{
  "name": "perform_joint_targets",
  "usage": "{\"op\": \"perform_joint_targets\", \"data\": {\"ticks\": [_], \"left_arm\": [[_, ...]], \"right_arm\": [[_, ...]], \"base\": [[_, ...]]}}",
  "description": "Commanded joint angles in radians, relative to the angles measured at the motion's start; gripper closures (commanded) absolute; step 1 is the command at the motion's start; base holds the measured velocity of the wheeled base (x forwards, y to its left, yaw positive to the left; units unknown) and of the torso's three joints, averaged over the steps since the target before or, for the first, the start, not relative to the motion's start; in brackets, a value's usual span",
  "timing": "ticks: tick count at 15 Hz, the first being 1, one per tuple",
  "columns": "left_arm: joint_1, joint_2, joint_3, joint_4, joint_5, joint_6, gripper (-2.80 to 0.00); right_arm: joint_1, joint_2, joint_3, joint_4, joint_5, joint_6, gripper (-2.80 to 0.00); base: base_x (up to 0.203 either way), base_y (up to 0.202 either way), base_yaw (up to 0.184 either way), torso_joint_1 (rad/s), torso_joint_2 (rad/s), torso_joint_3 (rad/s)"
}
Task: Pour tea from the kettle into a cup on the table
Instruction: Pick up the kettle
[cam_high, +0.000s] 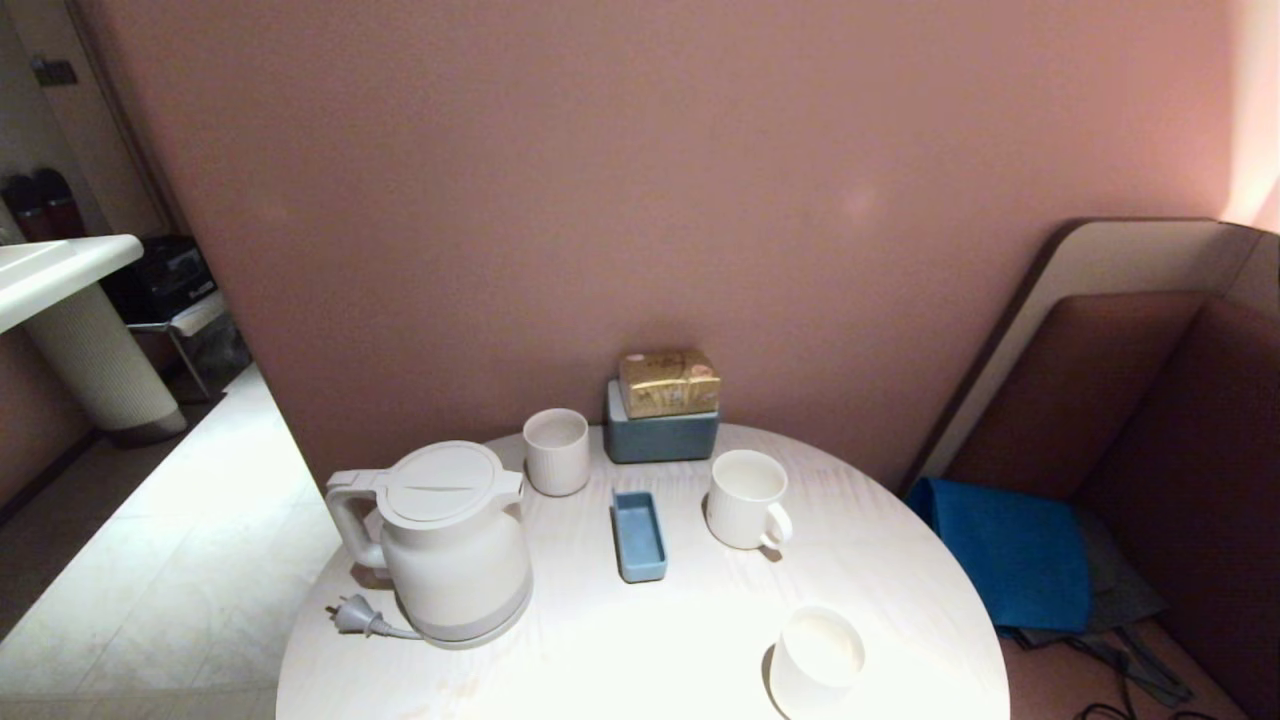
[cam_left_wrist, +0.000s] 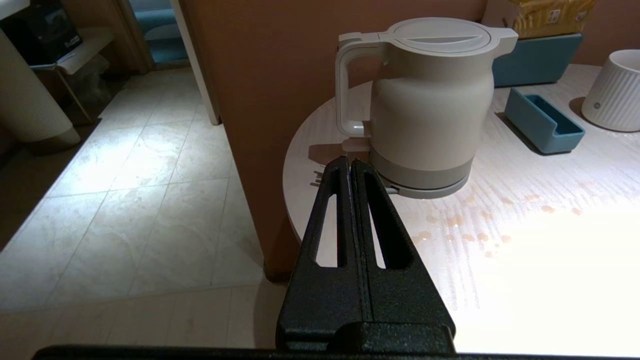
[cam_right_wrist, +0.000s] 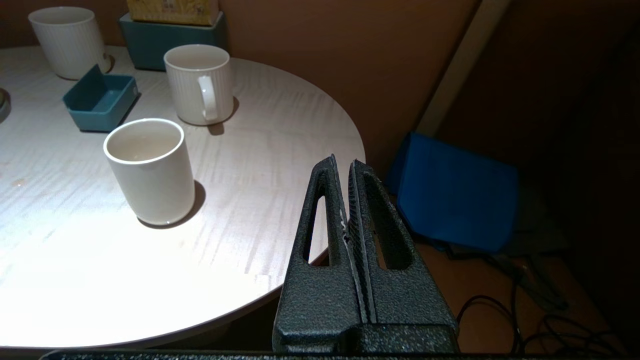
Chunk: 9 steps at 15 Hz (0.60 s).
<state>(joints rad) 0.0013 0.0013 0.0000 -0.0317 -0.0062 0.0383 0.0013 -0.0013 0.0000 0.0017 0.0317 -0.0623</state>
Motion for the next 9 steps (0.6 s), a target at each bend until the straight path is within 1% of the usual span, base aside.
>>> {"op": "perform_joint_targets", "data": {"ticks": [1,9], "left_arm": [[0.0,0.0,0.0,-0.001,0.0,-0.003,0.0],[0.002,0.0,-0.002,-0.004,0.008,-0.018,0.0]], "right_arm": [[0.0,0.001,0.0,0.0,0.001,-0.001,0.0],[0.0,0.001,0.0,0.0,0.001,0.003,0.0]], "base": [[0.0,0.0,0.0,0.0,0.0,0.0],[0.0,0.0,0.0,0.0,0.0,0.0]]}}
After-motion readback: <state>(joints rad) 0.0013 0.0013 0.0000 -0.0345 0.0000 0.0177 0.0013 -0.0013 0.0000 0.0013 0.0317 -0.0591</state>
